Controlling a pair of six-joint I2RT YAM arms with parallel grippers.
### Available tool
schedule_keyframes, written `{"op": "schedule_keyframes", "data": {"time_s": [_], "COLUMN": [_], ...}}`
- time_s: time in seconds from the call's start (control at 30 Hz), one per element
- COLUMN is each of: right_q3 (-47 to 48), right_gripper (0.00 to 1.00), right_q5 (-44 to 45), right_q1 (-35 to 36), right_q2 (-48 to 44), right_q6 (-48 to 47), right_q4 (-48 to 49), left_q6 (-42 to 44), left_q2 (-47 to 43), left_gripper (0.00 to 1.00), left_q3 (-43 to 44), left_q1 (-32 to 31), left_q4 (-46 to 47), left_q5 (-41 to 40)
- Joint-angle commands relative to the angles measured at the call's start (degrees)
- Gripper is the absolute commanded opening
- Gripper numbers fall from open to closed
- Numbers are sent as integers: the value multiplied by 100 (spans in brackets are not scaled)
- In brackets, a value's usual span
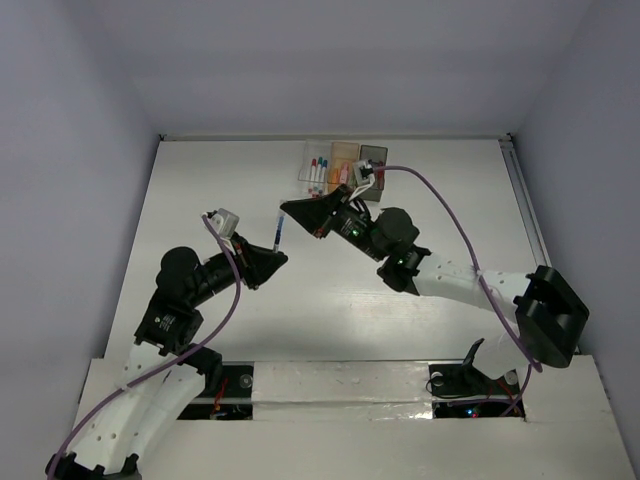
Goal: Sort the stationery into containers
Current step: Close the pen cap on the pen.
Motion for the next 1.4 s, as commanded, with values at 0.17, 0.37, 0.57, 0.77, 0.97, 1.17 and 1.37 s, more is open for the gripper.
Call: {"op": "schedule_keyframes", "data": {"time_s": [0.17,0.37,0.57,0.77,0.97,1.17,1.37], "right_q3": [-71,-229,-387,-256,-115,-334,-800], "right_gripper": [0,0,0,0,0,0,0], "right_q5": [-141,-106,-124,-685,-1749,-2505,-2365], "right_q1": [181,286,348,348,348,348,348], "right_q2": [87,70,87,140,377,641,422], "right_q6": [52,52,-45,34,359,842,676], "right_q4": [312,268,234,-407,-646,-119,-547], "left_q6": [-49,-57,-171,-102,4,215,390], "left_q2": [-60,-77,-86,-95,45,133,81], "left_gripper": [0,0,0,0,0,0,0], "left_q3": [-41,-41,-67,3,205,574,935], "left_q1": [79,80,132,132,132,132,132], "left_q4": [280,280,393,438,534,429,236], "left_q5": [-39,-48,-21,93,207,199,119]}}
